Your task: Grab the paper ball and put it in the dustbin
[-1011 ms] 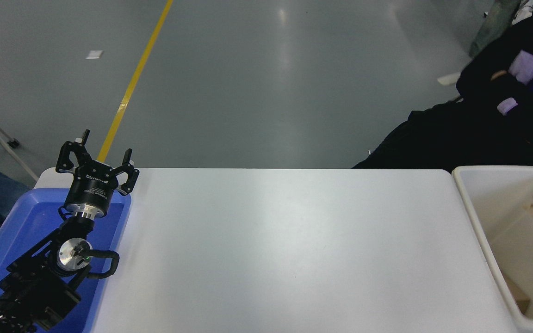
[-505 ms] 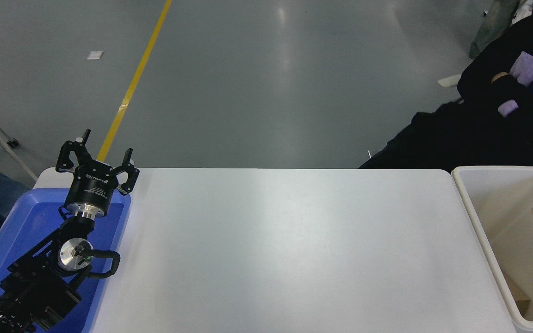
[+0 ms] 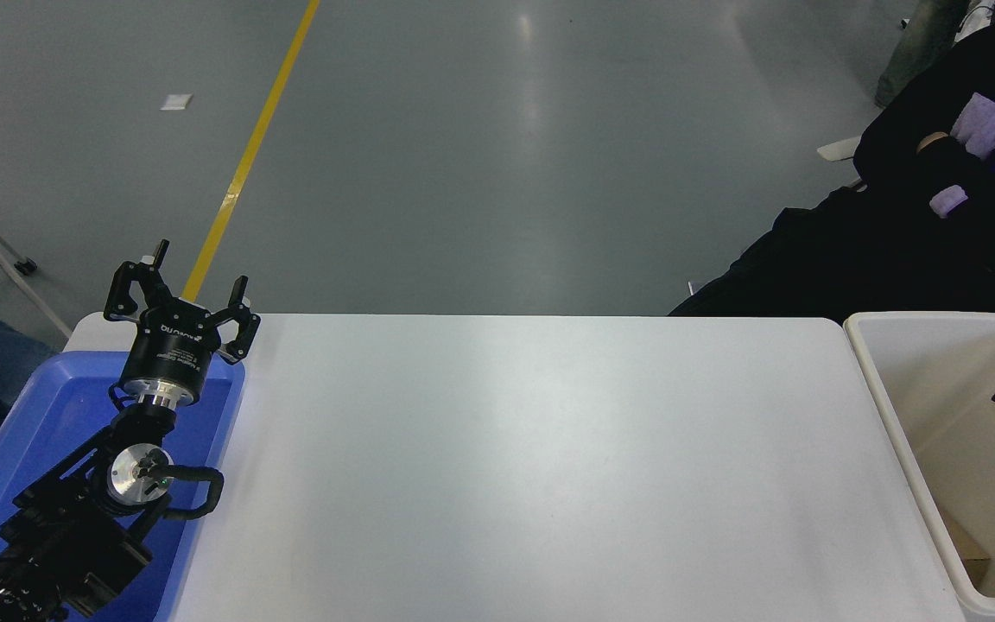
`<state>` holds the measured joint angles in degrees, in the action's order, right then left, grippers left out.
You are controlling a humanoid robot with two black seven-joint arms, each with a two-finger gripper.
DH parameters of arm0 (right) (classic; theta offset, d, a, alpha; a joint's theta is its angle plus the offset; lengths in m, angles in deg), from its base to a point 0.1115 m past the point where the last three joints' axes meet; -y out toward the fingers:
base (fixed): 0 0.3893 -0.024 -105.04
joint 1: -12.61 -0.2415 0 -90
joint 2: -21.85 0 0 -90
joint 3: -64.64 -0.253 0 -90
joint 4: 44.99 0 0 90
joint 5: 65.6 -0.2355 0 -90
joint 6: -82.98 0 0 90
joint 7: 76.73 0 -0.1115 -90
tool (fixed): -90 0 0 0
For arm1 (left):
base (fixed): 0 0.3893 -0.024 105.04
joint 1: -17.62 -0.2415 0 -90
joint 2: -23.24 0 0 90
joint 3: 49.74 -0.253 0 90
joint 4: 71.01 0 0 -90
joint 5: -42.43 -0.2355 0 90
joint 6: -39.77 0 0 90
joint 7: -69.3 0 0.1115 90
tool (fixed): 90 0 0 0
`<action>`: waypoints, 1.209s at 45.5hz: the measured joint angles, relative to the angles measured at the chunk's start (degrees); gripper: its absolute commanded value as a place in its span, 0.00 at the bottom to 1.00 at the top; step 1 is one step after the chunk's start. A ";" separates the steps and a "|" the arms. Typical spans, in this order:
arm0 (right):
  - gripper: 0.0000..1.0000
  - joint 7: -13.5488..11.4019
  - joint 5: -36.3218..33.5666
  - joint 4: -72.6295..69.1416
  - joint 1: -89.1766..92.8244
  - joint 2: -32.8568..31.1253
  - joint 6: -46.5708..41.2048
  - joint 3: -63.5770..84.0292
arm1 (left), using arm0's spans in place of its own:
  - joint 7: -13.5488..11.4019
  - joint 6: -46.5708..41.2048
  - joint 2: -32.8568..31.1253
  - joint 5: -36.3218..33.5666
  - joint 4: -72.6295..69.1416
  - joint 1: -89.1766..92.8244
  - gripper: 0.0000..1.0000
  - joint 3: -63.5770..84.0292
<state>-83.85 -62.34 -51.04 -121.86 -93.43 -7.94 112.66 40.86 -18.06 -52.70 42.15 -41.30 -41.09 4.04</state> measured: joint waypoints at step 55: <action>1.00 0.08 -0.20 -4.26 -1.41 -1.15 4.09 -1.90 | 0.05 0.00 0.00 -0.03 0.00 0.00 0.98 -0.02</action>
<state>-83.77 -62.54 -55.30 -123.27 -94.58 -3.85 110.75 40.91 -18.06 -52.70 42.11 -41.30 -41.09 4.01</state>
